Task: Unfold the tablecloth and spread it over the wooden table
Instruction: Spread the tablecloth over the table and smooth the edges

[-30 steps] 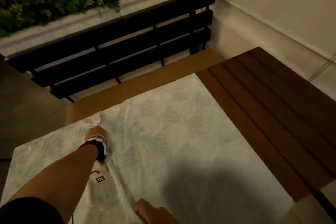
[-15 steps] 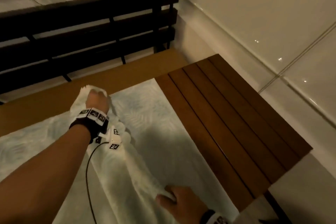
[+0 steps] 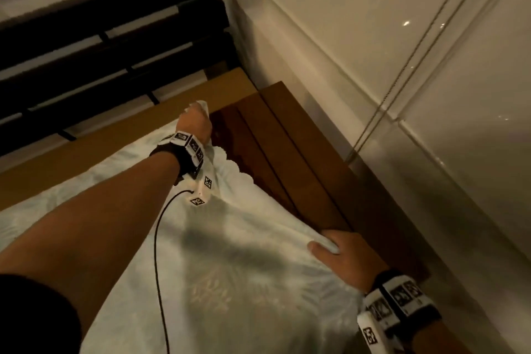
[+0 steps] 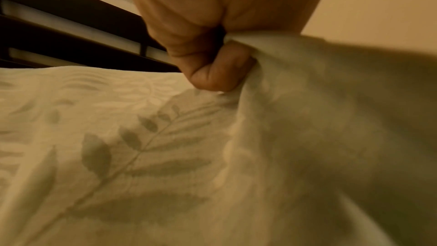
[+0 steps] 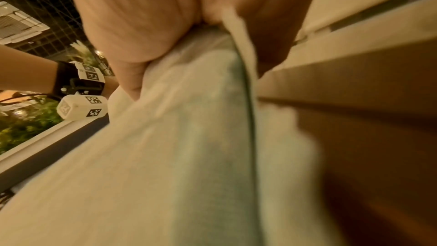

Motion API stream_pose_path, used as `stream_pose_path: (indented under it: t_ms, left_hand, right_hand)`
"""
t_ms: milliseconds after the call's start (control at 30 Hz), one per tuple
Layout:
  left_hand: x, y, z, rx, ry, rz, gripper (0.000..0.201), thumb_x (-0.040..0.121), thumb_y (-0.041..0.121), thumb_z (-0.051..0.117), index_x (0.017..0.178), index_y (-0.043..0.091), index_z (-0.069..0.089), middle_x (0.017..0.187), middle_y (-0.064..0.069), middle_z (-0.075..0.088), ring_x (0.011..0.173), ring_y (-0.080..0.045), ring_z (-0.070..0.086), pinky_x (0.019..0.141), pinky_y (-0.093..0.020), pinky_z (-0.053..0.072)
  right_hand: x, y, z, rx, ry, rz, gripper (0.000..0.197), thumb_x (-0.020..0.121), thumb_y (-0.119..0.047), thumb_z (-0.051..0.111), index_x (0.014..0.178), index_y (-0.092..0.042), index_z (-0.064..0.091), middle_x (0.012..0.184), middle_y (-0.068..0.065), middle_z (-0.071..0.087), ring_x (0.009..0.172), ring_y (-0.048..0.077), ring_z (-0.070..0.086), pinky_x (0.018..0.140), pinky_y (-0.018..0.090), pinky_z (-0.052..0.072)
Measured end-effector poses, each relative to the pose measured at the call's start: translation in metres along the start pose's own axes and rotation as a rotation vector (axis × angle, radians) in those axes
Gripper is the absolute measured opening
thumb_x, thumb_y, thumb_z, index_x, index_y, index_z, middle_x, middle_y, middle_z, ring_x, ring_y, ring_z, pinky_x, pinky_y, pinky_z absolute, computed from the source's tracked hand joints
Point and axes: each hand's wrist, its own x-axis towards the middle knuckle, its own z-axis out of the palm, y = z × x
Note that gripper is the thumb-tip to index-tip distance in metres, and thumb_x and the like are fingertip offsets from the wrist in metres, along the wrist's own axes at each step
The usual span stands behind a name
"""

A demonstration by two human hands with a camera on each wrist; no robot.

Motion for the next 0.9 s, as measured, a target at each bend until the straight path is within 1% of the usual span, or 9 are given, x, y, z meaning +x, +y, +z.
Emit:
stream_pose_path:
  t_ms: [133, 333, 433, 500, 567, 667, 767, 833, 900]
  left_hand:
    - [0.020, 0.084, 0.032, 0.085, -0.040, 0.046, 0.038, 0.099, 0.008, 0.034, 0.133, -0.006, 0.043, 0.131, -0.030, 0.053, 0.119, -0.044, 0.053, 0.097, -0.047, 0.042]
    - [0.027, 0.168, 0.068, 0.001, -0.095, 0.192, 0.034, 0.101, 0.019, 0.037, 0.128, 0.003, 0.051, 0.125, -0.023, 0.059, 0.114, -0.038, 0.056, 0.095, -0.041, 0.044]
    - [0.012, 0.188, 0.083, -0.145, -0.244, 0.334, 0.044, 0.099, 0.032, 0.041, 0.141, 0.021, 0.047, 0.137, -0.010, 0.056, 0.122, -0.028, 0.055, 0.108, -0.036, 0.040]
    - [-0.010, 0.189, 0.087, -0.216, -0.421, 0.374, 0.048, 0.094, 0.044, 0.044, 0.141, 0.032, 0.047, 0.127, -0.003, 0.063, 0.108, -0.021, 0.063, 0.103, -0.042, 0.047]
    - [-0.042, 0.175, 0.086, -0.203, -0.498, 0.416, 0.046, 0.095, 0.044, 0.046, 0.139, 0.033, 0.050, 0.121, -0.001, 0.065, 0.103, -0.017, 0.062, 0.097, -0.035, 0.049]
    - [-0.113, 0.118, 0.079, -0.251, -0.457, 0.455, 0.034, 0.099, 0.033, 0.049, 0.132, 0.030, 0.058, 0.113, 0.005, 0.063, 0.089, -0.006, 0.059, 0.082, -0.020, 0.043]
    - [-0.208, 0.018, 0.068, -0.358, -0.381, 0.378, 0.029, 0.095, 0.030, 0.055, 0.109, 0.055, 0.056, 0.102, 0.016, 0.063, 0.083, 0.008, 0.058, 0.076, -0.005, 0.039]
    - [-0.276, -0.055, 0.062, -0.369, -0.334, 0.292, 0.024, 0.090, 0.047, 0.053, 0.104, 0.066, 0.052, 0.098, 0.024, 0.059, 0.086, 0.013, 0.057, 0.077, -0.002, 0.040]
    - [-0.340, -0.125, 0.061, -0.249, -0.317, 0.234, 0.025, 0.085, 0.068, 0.044, 0.109, 0.065, 0.048, 0.095, 0.024, 0.055, 0.083, 0.006, 0.057, 0.078, -0.013, 0.046]
  right_hand:
    - [0.017, 0.037, -0.076, -0.022, 0.067, 0.008, 0.038, 0.087, -0.059, 0.060, 0.082, -0.022, 0.065, 0.078, -0.002, 0.070, 0.073, 0.012, 0.067, 0.072, 0.037, 0.059]
    - [0.044, 0.096, -0.147, -0.038, 0.141, 0.127, 0.048, 0.092, -0.056, 0.056, 0.125, -0.022, 0.061, 0.116, -0.001, 0.067, 0.107, 0.022, 0.063, 0.098, 0.041, 0.050]
    - [0.044, 0.109, -0.167, -0.059, 0.218, 0.162, 0.021, 0.094, -0.045, 0.060, 0.092, -0.024, 0.062, 0.085, -0.005, 0.065, 0.077, 0.015, 0.060, 0.074, 0.033, 0.047]
    - [0.044, 0.112, -0.172, -0.130, 0.279, 0.205, 0.023, 0.094, -0.042, 0.062, 0.079, -0.026, 0.054, 0.075, -0.006, 0.059, 0.066, 0.011, 0.053, 0.070, 0.033, 0.042]
    - [0.042, 0.116, -0.168, -0.178, 0.314, 0.242, 0.018, 0.092, -0.037, 0.066, 0.089, -0.021, 0.059, 0.084, 0.004, 0.064, 0.070, 0.018, 0.056, 0.072, 0.035, 0.045]
    - [0.025, 0.119, -0.149, -0.329, 0.381, 0.276, 0.044, 0.087, -0.032, 0.071, 0.120, -0.008, 0.057, 0.113, 0.019, 0.062, 0.100, 0.038, 0.060, 0.085, 0.046, 0.049]
    - [-0.005, 0.112, -0.117, -0.515, 0.433, 0.127, 0.046, 0.080, -0.031, 0.073, 0.119, -0.012, 0.057, 0.114, 0.021, 0.058, 0.099, 0.042, 0.056, 0.083, 0.050, 0.049]
    - [-0.028, 0.105, -0.091, -0.660, 0.449, -0.026, 0.047, 0.079, -0.034, 0.068, 0.120, -0.017, 0.056, 0.118, 0.018, 0.056, 0.099, 0.041, 0.055, 0.082, 0.048, 0.047]
    - [-0.048, 0.093, -0.067, -0.707, 0.303, -0.158, 0.049, 0.077, -0.044, 0.067, 0.120, -0.025, 0.055, 0.123, 0.010, 0.055, 0.102, 0.036, 0.055, 0.083, 0.046, 0.050]
